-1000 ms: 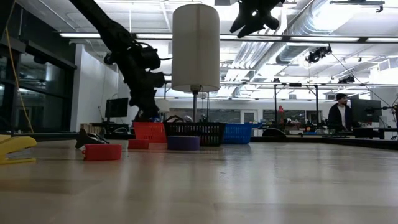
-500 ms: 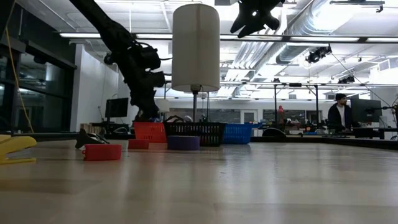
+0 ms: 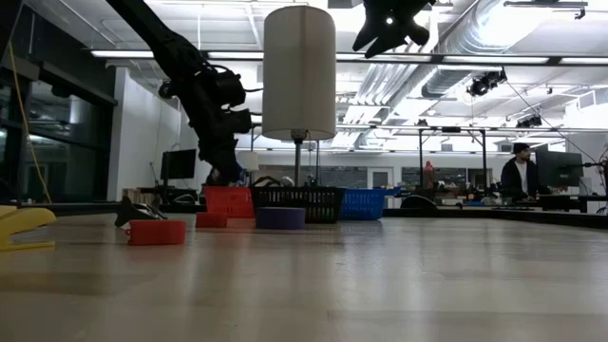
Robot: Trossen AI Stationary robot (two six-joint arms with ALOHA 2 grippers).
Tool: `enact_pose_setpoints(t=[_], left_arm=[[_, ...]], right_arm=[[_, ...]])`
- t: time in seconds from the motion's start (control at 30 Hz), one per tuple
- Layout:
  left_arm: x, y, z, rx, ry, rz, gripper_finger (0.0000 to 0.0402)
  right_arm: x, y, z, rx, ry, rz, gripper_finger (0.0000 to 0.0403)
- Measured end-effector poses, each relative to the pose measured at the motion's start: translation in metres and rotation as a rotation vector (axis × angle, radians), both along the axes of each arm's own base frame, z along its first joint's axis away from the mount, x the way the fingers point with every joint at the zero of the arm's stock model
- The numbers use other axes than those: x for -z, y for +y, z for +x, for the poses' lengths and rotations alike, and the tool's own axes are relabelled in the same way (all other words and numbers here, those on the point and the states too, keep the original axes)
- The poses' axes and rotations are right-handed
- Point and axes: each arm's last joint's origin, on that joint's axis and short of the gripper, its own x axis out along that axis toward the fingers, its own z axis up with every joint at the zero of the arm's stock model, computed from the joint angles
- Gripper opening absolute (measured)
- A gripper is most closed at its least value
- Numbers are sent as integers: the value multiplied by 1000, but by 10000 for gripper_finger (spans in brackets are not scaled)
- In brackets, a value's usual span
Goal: Pick and place Stapler, Stapler remover, tape
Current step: Put the blue tape into the red bin
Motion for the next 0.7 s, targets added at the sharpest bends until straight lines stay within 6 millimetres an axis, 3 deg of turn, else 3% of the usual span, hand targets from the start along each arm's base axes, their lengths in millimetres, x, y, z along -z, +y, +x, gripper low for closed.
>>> enact_pose_setpoints(t=[0.57,0.7], left_arm=[[0,0,0,10,0,7,104],[0,0,0,12,3,6,122]], right_arm=[[0,0,0,13,-20,26,184],[0,0,0,10,-21,28,185]])
